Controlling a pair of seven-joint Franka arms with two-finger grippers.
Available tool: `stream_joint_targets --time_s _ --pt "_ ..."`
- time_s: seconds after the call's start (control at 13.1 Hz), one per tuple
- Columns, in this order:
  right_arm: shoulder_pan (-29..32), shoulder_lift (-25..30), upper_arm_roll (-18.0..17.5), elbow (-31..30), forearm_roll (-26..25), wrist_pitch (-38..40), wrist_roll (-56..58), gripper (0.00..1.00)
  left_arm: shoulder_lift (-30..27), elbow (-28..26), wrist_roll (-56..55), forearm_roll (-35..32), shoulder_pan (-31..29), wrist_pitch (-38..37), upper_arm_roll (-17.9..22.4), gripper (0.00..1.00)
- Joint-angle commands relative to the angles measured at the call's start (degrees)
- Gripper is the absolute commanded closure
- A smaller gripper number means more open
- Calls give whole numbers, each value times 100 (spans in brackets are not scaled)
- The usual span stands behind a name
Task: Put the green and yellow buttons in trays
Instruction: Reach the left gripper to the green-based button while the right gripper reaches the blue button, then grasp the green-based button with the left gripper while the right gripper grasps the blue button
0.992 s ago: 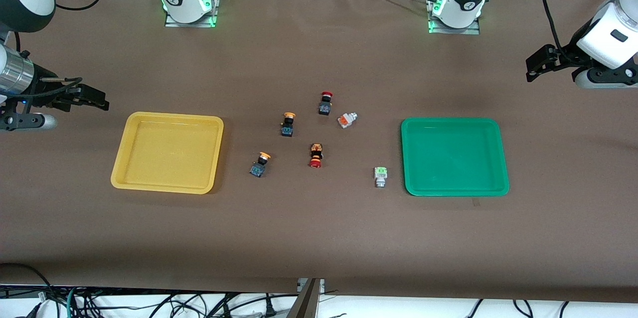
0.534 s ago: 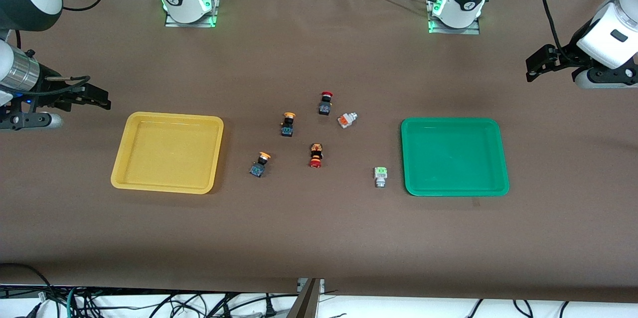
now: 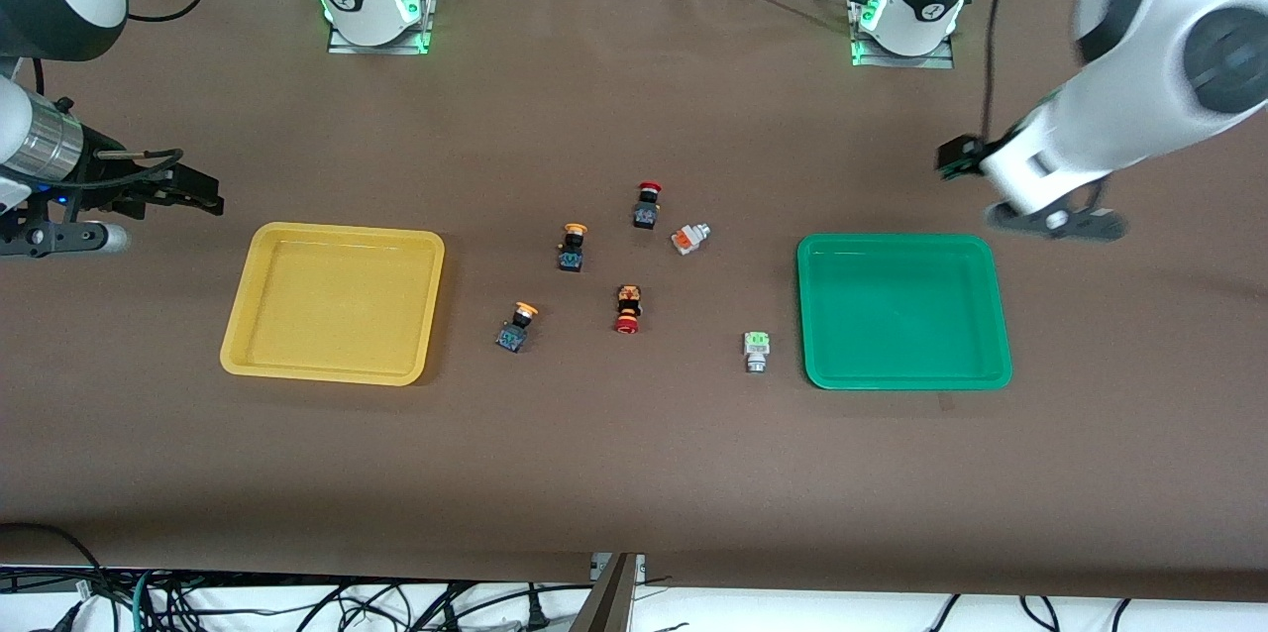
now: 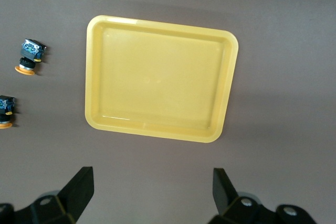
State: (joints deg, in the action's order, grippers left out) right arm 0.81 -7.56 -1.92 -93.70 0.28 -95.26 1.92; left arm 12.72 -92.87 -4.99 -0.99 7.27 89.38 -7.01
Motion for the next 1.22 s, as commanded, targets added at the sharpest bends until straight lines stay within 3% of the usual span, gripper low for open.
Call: stream_joint_targets --time_s 0.0,0.31,0.46,0.61,0.99,1.07,1.15 --pt "-482 -279 -28 -113 6 -184 -611 0 1492 1287 51 108 326 428 6 0" --pt "-1529 -1577 -28 -104 16 -1780 -3286 0 2575 1272 -536 20 837 3186 15 0" --pt "-1820 -2264 -28 -69 16 -2722 -4353 0 2866 957 -818 20 960 4153 15 0" --pt "-1961 -2775 -28 158 33 -3042 -4944 0 2972 396 -1335 3 1205 5155 50 0" --pt "-2321 -3593 -28 730 24 -3077 -5965 0 3210 103 -1487 -6 1320 5520 77 0" --pt "-2339 -3655 -28 783 42 -3103 -5983 0 3219 103 -1470 -6 1312 5520 77 25" --pt "-2339 -3691 -37 827 207 -3234 -5984 0 3219 103 -1461 -6 1312 5520 77 72"
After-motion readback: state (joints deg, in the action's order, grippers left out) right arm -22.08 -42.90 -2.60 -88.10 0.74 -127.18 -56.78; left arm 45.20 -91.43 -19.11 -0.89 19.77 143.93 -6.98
